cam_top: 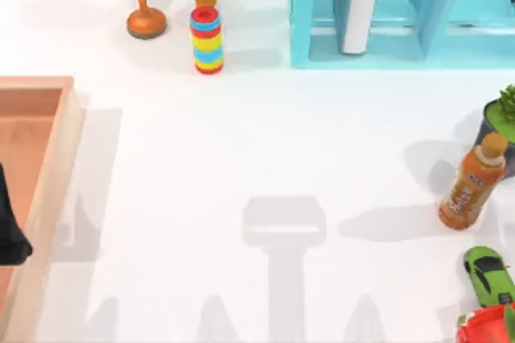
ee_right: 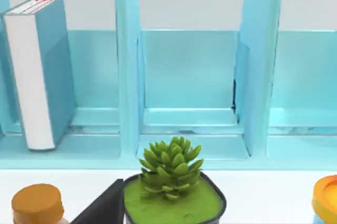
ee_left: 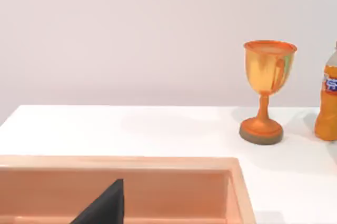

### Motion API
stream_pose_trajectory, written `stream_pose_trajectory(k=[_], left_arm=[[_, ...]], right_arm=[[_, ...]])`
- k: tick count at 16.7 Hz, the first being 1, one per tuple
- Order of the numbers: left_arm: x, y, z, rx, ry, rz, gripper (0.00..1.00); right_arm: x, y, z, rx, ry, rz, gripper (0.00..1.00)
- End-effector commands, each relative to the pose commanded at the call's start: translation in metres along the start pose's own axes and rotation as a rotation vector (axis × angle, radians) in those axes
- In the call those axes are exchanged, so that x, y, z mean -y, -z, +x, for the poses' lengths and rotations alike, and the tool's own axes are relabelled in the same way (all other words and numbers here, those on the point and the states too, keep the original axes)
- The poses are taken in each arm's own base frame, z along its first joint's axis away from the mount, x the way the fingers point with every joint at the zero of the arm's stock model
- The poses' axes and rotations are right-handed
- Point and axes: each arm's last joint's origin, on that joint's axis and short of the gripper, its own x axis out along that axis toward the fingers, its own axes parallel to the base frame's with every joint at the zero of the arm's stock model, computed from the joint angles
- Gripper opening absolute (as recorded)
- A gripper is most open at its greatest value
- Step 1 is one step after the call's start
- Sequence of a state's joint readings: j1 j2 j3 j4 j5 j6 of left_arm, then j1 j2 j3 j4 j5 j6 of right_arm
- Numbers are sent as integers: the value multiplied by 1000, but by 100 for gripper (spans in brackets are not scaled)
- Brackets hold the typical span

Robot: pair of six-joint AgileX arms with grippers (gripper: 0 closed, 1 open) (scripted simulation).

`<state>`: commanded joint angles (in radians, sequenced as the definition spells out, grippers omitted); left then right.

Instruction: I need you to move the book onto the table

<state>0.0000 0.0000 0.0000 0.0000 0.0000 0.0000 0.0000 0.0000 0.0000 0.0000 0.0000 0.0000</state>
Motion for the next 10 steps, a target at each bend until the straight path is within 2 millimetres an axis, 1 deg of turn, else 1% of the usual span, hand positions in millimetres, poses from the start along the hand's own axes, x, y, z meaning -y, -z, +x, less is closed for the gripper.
stream_pose_trajectory(k=[3, 5, 8, 10], left_arm=[[0, 0, 0, 0, 0, 0, 100], [0, 0, 0, 0, 0, 0, 100], [0, 0, 0, 0, 0, 0, 100], [0, 0, 0, 0, 0, 0, 100]], right_arm=[[0, -2, 0, 6, -3, 0, 100], [-3, -14, 2, 38, -17, 3, 100], [-11, -47, 9, 117, -54, 14, 100], [-19, -73, 20, 170, -81, 29, 100]])
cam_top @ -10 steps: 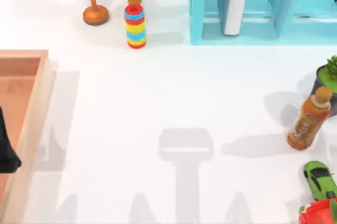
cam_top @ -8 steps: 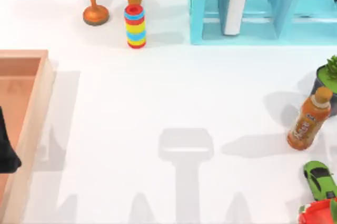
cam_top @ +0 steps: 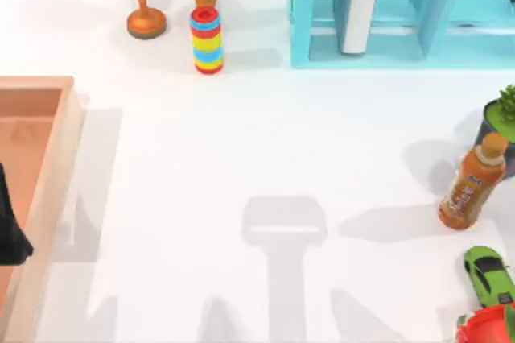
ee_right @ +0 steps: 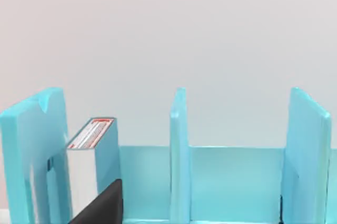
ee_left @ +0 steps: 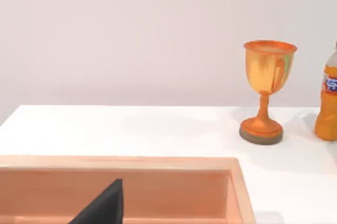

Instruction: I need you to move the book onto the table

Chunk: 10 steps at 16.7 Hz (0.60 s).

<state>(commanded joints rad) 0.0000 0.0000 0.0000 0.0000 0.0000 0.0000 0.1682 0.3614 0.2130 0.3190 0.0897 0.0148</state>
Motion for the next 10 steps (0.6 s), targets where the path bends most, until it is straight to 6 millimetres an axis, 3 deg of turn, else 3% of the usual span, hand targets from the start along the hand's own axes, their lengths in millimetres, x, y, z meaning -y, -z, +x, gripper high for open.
stream_pose_trajectory(k=[3, 5, 7, 10], left_arm=[[0, 0, 0, 0, 0, 0, 100], [0, 0, 0, 0, 0, 0, 100], [0, 0, 0, 0, 0, 0, 100], [0, 0, 0, 0, 0, 0, 100]], right_arm=[[-19, -29, 41, 55, -33, 27, 100], [-38, -34, 79, 64, -44, 42, 100], [-61, -23, 120, 48, -46, 51, 100], [-100, 26, 176, -6, -29, 46, 100]])
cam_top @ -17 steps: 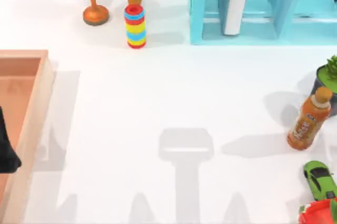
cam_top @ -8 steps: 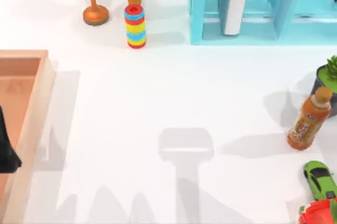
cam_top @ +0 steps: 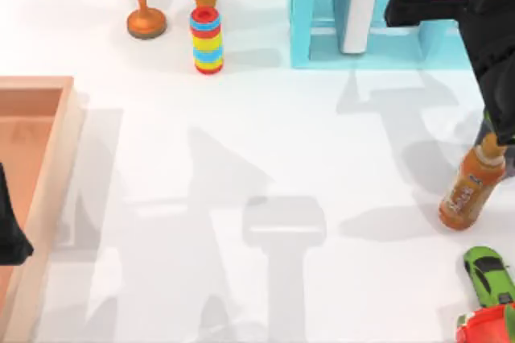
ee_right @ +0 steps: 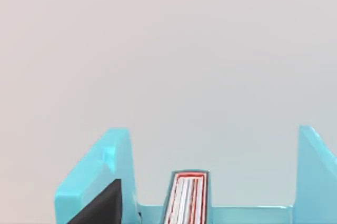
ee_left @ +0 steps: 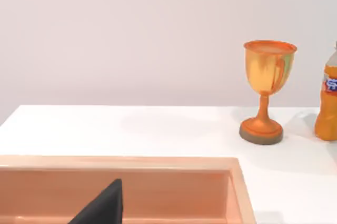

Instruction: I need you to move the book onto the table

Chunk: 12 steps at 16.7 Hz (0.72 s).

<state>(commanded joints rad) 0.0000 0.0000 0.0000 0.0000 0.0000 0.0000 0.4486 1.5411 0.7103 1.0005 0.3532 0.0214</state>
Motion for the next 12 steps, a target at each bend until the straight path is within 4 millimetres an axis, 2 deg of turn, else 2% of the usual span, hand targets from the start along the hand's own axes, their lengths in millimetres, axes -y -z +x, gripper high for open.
stream_pose_trajectory(k=[3, 7, 10, 12], left_arm=[[0, 0, 0, 0, 0, 0, 100], [0, 0, 0, 0, 0, 0, 100], [0, 0, 0, 0, 0, 0, 100], [0, 0, 0, 0, 0, 0, 100]], right_arm=[[-27, 68, 35, -58, 39, -17, 100], [-43, 146, 52, -113, 103, -43, 100], [-47, 180, 55, -146, 140, -63, 100], [-47, 188, 56, -156, 151, -70, 100]])
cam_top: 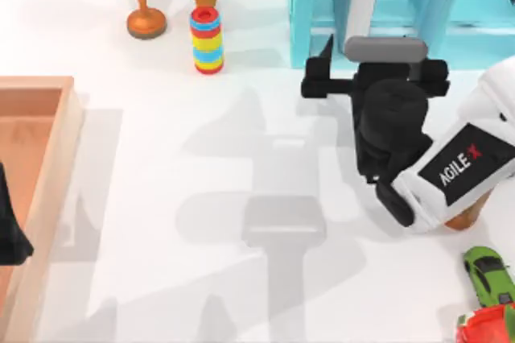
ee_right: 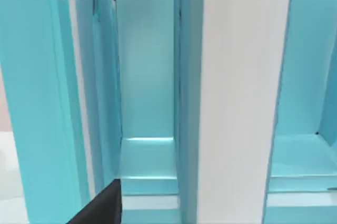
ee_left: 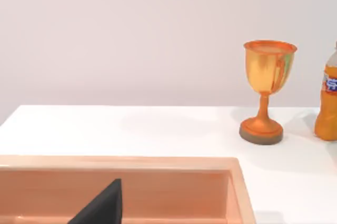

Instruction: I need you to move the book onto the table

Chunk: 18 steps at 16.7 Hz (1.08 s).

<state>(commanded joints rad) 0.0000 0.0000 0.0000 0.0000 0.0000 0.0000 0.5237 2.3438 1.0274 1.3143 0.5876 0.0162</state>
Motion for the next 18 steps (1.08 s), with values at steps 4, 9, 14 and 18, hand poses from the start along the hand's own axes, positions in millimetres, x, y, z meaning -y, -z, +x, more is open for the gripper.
stream_pose_trajectory(k=[4, 9, 14, 18], left_arm=[[0, 0, 0, 0, 0, 0, 100], [0, 0, 0, 0, 0, 0, 100], [0, 0, 0, 0, 0, 0, 100], [0, 0, 0, 0, 0, 0, 100]], right_arm=[[2, 1, 0, -4, 3, -3, 100], [-6, -1, 21, 0, -1, 0, 100], [-9, -1, 67, 0, -1, 0, 100], [-2, 0, 96, 0, 0, 0, 100]])
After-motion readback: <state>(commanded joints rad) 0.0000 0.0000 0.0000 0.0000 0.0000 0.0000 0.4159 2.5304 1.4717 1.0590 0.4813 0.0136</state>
